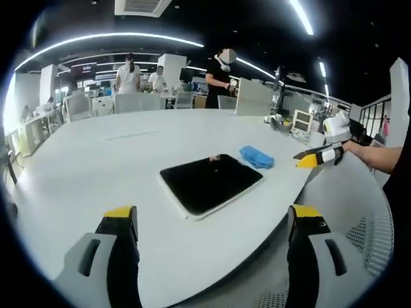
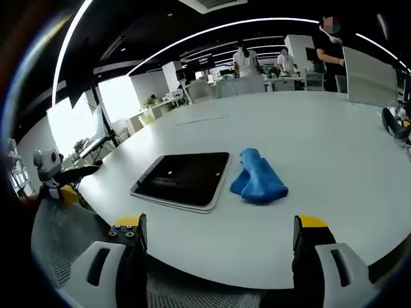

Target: Wipe the mirror surface with the cleaning cloth until all visible marks leave the cleaned area.

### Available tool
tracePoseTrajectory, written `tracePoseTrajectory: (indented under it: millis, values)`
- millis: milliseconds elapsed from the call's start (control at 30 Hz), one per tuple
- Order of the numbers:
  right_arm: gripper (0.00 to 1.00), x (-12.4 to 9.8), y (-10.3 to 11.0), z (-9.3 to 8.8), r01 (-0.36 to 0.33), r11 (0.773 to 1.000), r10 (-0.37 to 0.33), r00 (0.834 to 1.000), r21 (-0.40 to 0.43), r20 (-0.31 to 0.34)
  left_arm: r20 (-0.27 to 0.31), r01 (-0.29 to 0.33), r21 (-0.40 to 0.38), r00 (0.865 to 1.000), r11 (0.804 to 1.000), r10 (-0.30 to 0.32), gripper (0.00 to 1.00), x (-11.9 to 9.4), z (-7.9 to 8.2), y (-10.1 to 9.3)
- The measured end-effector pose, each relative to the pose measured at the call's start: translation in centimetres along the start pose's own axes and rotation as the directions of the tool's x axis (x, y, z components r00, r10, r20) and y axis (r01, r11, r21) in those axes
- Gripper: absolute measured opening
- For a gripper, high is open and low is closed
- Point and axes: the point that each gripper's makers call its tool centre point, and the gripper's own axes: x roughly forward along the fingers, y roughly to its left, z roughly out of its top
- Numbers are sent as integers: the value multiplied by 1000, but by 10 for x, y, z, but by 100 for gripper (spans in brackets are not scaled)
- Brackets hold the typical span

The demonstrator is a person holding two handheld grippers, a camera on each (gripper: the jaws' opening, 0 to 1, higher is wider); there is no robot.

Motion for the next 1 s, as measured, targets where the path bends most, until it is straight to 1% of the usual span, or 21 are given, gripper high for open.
tracePoseTrajectory:
  millis: [33,100,133,167,300,333,367,400,433,467,533,567,600,633,667,700,767,833,867,933,1000]
  values:
    - [94,0,-1,1,6,1000,-6,1000,6,4,18,-8,2,1000,1000,8,99,-1,3,1]
    - [94,-1,-2,0,18,1000,-18,1000,16,2,14,-5,-10,1000,1000,5,99,-1,2,1]
    - [94,-2,-3,1,22,1000,-22,1000,16,3,-1,-15,-13,1000,1000,15,99,-1,-1,3]
    - [94,-2,-4,2,26,1000,-26,1000,15,6,-3,-18,-13,1000,1000,18,99,-1,-1,3]
    - [92,-5,-8,8,56,998,-55,998,-10,19,16,-24,-19,1000,1000,25,99,-1,2,4]
    - [92,-8,-11,9,83,996,-83,997,-25,7,19,-23,-21,1000,1000,23,99,-1,2,4]
    - [92,-11,-11,7,87,996,-87,996,-18,-17,19,-23,-21,1000,1000,23,99,-1,2,4]
    - [92,-13,-11,9,100,995,-100,995,4,-10,16,-24,-22,1000,999,24,99,-1,2,4]
    - [93,-16,-8,13,106,994,-106,994,13,9,14,-23,-23,1000,999,24,99,-1,1,4]
    - [93,-16,-7,12,110,994,-110,994,14,15,12,-21,-26,1000,999,21,99,-1,1,3]
    - [93,-13,-2,4,111,993,-111,994,-43,-10,4,-17,-25,1000,1000,17,99,-1,0,3]
    - [93,-12,-1,2,120,989,-122,992,-84,-18,2,-12,-25,1000,1000,12,99,-1,-1,2]
    - [91,-12,-6,0,136,982,-141,989,-133,-34,2,-7,-22,1000,1000,7,99,-1,-1,1]
    - [91,-12,-10,3,145,985,-147,989,-93,-13,4,-6,-26,1000,1000,6,99,-2,0,2]
    - [93,-13,-10,8,139,988,-138,990,-69,10,8,-3,-26,1000,1000,3,99,-1,0,1]
    - [94,-13,-9,9,128,990,-127,992,-52,18,11,0,-22,1000,1000,1,99,-1,1,0]
    - [93,-13,-12,8,125,991,-124,992,-52,14,14,-1,-22,1000,1000,1,99,-1,2,0]
    - [93,-12,-12,11,123,990,-121,992,-75,30,14,-3,-25,1000,1000,3,99,-1,1,0]
    - [93,-11,-10,13,108,989,-104,994,-101,43,15,-5,-25,1000,1000,5,99,-1,2,1]
    - [95,-10,-10,13,99,989,-95,995,-110,41,17,-11,-31,1000,999,11,99,-1,2,2]
    - [95,-11,-10,15,98,988,-92,994,-119,55,26,-12,-33,1000,999,13,99,-2,3,2]
